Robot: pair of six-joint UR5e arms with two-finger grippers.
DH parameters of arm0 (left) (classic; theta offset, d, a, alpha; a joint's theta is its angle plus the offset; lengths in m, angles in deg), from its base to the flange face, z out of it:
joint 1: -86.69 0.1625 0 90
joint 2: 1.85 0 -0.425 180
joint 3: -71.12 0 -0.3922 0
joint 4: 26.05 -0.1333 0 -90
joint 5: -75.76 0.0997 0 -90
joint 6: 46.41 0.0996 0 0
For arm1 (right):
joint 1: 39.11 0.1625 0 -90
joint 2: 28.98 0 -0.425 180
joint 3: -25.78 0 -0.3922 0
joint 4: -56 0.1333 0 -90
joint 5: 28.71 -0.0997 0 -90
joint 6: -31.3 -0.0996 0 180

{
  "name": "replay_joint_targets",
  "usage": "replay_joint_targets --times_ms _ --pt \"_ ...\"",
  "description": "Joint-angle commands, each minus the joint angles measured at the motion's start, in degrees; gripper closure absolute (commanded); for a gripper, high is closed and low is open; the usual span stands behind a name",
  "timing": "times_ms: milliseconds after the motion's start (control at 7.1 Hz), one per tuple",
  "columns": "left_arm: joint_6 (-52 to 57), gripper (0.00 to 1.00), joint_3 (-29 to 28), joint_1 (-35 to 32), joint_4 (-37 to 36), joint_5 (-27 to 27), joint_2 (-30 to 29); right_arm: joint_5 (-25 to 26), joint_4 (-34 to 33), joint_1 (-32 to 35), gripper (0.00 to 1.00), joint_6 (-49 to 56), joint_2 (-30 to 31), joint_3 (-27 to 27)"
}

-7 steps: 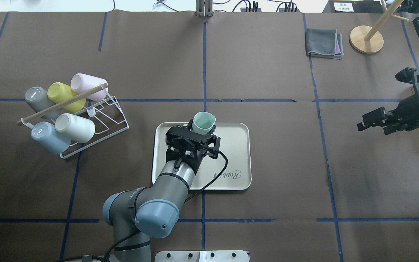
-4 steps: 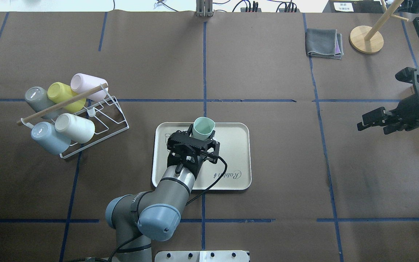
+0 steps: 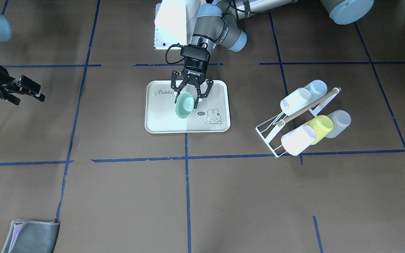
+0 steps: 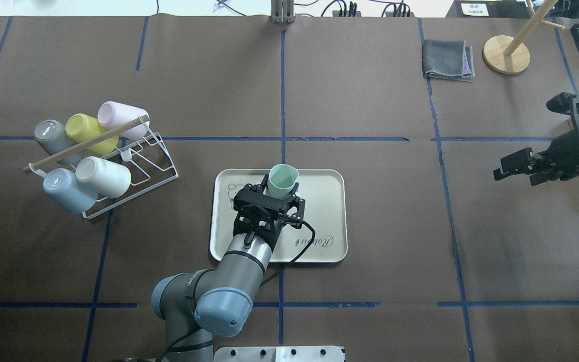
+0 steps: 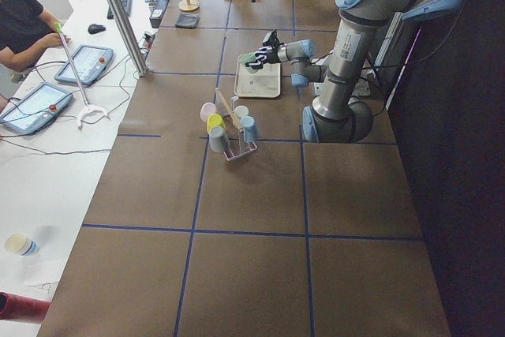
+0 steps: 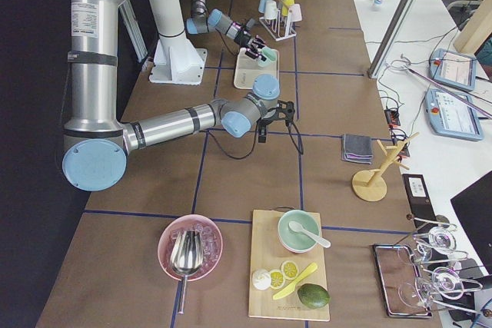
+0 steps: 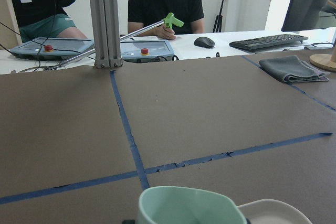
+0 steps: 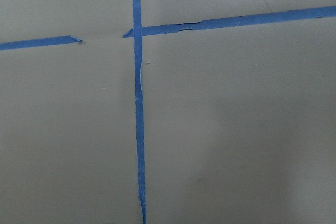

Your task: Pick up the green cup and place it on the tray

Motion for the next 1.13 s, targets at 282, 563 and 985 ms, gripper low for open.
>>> replay_joint_targets --times_ms 282,563,985 --pt "0.09 0.25 -0.24 1.92 1.72 2.91 0.59 -0.09 -0.09 0.09 0.0 0.0 0.1 0.69" --pt "0.09 0.2 -0.59 2.71 1.64 3.0 1.03 -0.17 -0.09 0.26 0.0 -0.09 0.1 0.96" --pt "0.09 0.18 -0.59 3.06 1.72 3.0 1.03 -0.35 -0.09 0.26 0.0 -0.09 0.19 1.84"
